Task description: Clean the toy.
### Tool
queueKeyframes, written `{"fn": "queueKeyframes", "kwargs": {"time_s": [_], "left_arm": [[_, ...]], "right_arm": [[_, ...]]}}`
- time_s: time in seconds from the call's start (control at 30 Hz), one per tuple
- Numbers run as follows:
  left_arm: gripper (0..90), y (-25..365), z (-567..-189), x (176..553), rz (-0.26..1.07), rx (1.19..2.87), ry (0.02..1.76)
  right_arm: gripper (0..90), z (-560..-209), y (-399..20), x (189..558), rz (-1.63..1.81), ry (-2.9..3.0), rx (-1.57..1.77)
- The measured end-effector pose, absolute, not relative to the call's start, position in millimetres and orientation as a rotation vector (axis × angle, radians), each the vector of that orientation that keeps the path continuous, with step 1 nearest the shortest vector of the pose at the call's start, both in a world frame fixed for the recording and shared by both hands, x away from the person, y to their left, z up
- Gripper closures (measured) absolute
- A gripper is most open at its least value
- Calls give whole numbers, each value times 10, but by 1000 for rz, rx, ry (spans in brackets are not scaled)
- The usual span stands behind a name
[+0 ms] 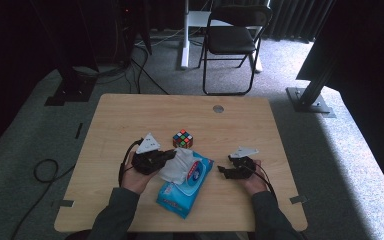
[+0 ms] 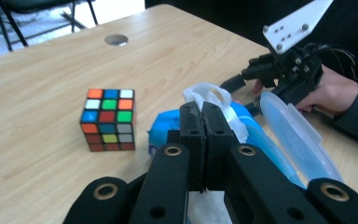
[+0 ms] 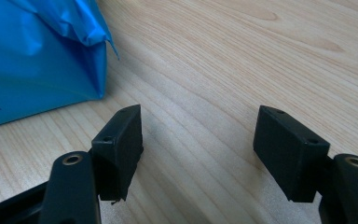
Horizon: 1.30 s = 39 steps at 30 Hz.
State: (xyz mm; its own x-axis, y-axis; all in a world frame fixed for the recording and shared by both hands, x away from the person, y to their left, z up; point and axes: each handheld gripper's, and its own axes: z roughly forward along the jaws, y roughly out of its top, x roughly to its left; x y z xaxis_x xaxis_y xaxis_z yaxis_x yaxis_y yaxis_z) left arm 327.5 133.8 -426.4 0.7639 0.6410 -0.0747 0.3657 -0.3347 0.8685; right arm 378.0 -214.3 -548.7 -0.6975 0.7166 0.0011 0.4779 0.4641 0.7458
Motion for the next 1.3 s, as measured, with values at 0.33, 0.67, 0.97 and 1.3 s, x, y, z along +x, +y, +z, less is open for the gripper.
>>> {"fn": "queueKeyframes", "kwargs": {"time_s": [0.33, 0.67, 0.97, 1.3], "left_arm": [[894, 1607, -4081, 3249, 415, 1866, 797], [894, 1701, -4104, 3285, 429, 1855, 832], [892, 1657, -4179, 3318, 402, 1883, 837], [889, 1417, -4427, 3353, 294, 1988, 809]], "right_arm": [[325, -5488, -2144, 3781, 1077, 2404, 1012], [325, -5487, -2143, 3780, 1077, 2404, 1015], [324, -5487, -2143, 3780, 1077, 2404, 1015], [324, -5488, -2142, 3780, 1077, 2403, 1016]]}}
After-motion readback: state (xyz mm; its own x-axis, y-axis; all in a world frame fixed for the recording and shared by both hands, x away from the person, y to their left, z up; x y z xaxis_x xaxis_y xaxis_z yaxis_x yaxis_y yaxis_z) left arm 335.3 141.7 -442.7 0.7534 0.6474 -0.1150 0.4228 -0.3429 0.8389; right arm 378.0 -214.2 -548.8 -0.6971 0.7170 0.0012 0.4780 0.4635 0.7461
